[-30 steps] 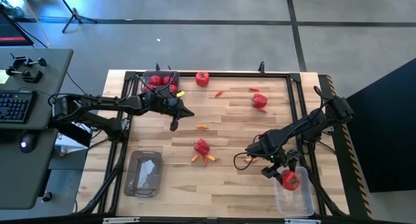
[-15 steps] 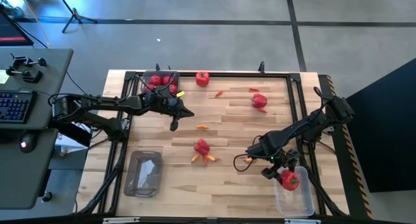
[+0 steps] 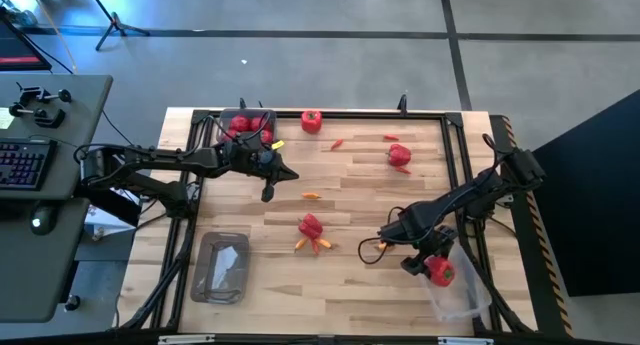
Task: Sort produce into baskets
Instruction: Put the red bell pepper into the transparent bin
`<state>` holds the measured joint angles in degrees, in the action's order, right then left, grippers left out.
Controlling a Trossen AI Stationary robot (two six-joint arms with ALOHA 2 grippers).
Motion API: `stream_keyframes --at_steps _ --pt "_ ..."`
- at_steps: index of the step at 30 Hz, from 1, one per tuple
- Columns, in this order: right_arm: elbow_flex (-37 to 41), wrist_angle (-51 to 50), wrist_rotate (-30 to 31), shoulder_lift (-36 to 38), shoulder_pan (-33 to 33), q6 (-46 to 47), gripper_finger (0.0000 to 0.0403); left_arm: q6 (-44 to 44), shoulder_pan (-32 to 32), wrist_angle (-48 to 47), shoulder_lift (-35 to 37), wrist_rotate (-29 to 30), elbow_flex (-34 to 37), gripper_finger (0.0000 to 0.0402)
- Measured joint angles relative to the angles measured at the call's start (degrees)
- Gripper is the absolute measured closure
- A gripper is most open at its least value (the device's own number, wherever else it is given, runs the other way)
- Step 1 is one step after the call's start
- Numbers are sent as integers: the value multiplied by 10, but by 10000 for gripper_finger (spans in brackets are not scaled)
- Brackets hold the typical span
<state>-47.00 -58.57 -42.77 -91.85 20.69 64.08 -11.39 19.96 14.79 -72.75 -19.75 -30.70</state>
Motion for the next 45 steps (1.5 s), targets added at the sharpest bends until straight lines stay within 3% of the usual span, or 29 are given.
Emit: stream_keyframes --at_steps 12,18,24,40,45 --pt "-2 -15 11 0 0 3 71 2 0 1 0 0 0 402" --pt "-44 -58 34 0 0 0 71 2 0 1 0 0 0 401" --pt "-85 -81 84 0 8 1 70 2 0 1 0 0 0 401" --pt "-86 -76 184 0 59 77 69 -8 -1 0 0 -9 0 401" --pt "-87 -74 167 0 61 69 53 -8 -2 0 0 -12 0 393"
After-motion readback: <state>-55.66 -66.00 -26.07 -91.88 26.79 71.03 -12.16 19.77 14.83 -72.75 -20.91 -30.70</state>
